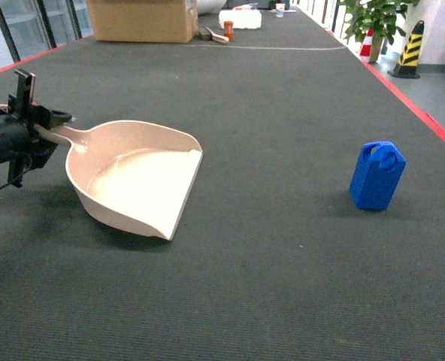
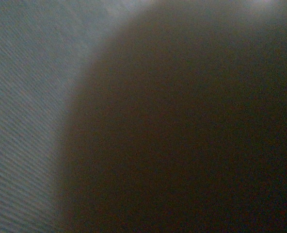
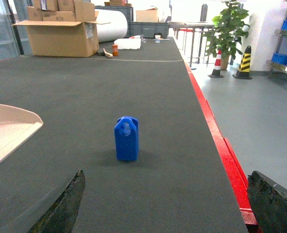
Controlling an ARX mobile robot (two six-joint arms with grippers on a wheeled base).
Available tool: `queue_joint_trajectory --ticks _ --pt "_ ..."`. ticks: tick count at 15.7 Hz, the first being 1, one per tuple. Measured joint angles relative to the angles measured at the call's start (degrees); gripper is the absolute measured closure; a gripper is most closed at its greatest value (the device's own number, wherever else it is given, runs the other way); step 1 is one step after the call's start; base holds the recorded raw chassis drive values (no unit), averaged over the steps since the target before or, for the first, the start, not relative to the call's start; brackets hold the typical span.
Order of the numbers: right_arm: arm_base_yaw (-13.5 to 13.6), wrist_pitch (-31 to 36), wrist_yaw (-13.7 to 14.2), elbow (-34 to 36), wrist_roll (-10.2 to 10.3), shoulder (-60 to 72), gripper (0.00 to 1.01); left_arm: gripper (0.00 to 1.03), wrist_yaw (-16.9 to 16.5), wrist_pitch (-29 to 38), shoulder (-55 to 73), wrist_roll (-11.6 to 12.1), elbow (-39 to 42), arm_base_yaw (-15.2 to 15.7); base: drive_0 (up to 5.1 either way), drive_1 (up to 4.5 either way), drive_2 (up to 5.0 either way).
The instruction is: Place part in tray to right shelf
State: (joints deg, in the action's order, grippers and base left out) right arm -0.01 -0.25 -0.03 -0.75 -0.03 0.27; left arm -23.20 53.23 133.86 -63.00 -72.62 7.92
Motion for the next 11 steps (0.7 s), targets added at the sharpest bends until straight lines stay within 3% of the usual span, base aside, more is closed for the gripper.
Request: queue_joint_trajectory --ticks 4,9,11 --pt "0.0 0.0 0.0 0.0 0.0 0.0 0.03 0.87 -1.9 7.6 -4.9 -3.7 6.4 -2.6 0.0 0.00 0.0" --pt "0.0 0.0 0.0 0.0 0.0 0.0 0.03 0.88 -1.9 18.7 -16.8 -10.3 16.5 -12.9 0.0 0.00 0.0" --pt "0.0 0.0 0.0 0.0 0.0 0.0 0.03 0.88 -0.8 20.0 -19.1 -12.0 18.9 -15.8 0.0 0.00 0.0"
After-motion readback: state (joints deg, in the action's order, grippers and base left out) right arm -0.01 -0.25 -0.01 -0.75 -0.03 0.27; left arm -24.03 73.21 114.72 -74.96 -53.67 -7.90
